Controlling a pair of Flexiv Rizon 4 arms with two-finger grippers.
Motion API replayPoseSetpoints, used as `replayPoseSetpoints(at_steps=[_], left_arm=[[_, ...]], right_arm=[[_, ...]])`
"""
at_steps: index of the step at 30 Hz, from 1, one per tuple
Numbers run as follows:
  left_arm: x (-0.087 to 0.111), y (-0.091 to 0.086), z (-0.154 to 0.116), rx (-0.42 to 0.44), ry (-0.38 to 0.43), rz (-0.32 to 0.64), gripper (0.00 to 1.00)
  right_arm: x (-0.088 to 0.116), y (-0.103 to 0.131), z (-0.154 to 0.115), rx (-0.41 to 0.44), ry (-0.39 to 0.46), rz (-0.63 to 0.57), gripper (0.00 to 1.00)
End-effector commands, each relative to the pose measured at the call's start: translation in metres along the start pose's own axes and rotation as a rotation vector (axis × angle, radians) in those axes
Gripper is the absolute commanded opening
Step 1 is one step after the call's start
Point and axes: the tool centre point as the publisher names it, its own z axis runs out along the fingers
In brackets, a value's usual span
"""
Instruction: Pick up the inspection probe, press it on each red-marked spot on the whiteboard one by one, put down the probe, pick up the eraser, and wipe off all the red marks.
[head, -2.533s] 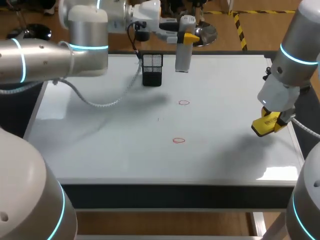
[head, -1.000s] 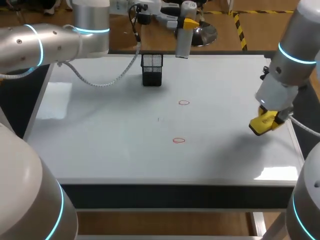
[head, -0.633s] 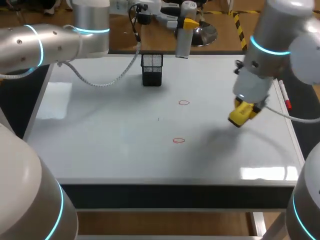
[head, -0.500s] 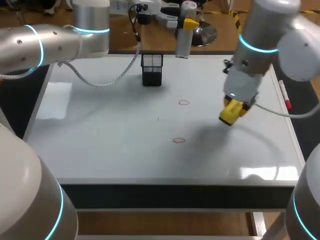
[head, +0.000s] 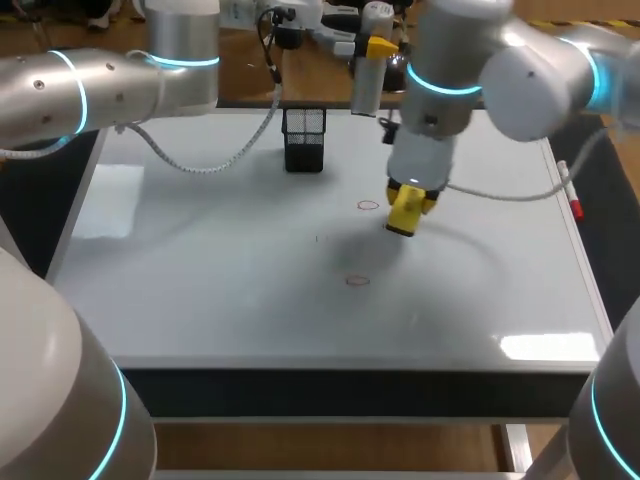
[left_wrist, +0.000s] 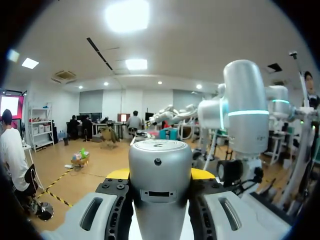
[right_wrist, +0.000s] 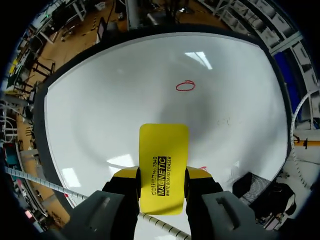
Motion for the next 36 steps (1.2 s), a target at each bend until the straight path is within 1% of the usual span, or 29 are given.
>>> replayPoseSetpoints(at_steps=[1, 9, 17, 23, 29, 36], left_arm=[[0.000, -0.002, 0.000, -0.002, 0.001, -0.001, 0.00], [0.000, -0.002, 0.000, -0.002, 0.001, -0.001, 0.00], [0.000, -0.002, 0.000, -0.002, 0.001, -0.001, 0.00], [0.000, -0.002, 0.000, -0.002, 0.001, -0.001, 0.00], [0.000, -0.002, 0.000, -0.002, 0.001, -0.001, 0.00], [0.000, -0.002, 0.000, -0.002, 0.001, -0.001, 0.00]], right_arm=[[-0.033, -0.005, 0.009, -0.020, 0.156, -0.045, 0.00], [-0.059, -0.005, 0.023, -0.027, 0.173, -0.129, 0.00], [-0.076, -0.007, 0.029, -0.018, 0.189, -0.184, 0.00], [-0.080, -0.008, 0.035, -0.027, 0.185, -0.206, 0.00], [-0.079, -0.010, 0.043, -0.040, 0.177, -0.207, 0.00], [-0.079, -0.014, 0.053, -0.049, 0.146, -0.205, 0.00]])
